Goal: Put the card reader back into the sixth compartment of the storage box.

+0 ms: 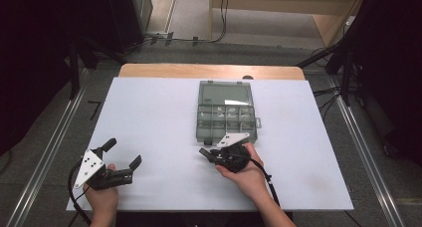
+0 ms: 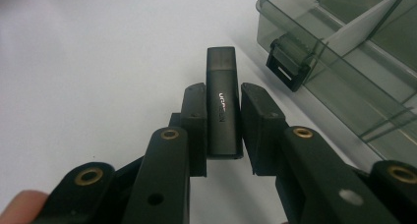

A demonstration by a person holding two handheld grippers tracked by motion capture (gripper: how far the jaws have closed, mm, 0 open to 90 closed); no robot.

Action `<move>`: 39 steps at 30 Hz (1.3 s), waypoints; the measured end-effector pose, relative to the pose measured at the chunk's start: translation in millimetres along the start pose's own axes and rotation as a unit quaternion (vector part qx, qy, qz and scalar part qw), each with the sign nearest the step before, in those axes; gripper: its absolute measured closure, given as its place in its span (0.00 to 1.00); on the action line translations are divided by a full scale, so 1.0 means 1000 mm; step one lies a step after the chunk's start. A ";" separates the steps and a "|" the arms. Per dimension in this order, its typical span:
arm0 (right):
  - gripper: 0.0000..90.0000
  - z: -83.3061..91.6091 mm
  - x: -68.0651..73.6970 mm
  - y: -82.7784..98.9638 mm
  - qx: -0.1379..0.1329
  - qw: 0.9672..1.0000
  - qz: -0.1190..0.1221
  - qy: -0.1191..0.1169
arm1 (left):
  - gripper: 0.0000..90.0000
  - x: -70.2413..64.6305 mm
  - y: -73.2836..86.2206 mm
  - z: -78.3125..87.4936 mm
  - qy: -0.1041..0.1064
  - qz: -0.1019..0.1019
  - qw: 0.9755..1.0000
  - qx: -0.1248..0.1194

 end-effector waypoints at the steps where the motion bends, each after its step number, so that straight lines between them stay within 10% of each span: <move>1: 0.79 0.001 0.000 0.000 0.000 1.000 0.000 0.001 | 0.00 0.000 0.000 0.000 0.000 0.000 1.000 0.000; 39: 0.79 0.017 -0.012 -0.009 -0.013 1.000 -0.006 0.008 | 0.00 0.000 0.000 0.000 0.000 -0.001 1.000 0.001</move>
Point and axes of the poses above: each handheld gripper's, and its own axes: z roughly backward along the jaws, y roughly out of its underside, x roughly to its left, the point moved 2 cm from there along -z, roughly forward along the jaws, and after that the axes turned 9 degrees about x, right-handed, at the moved point
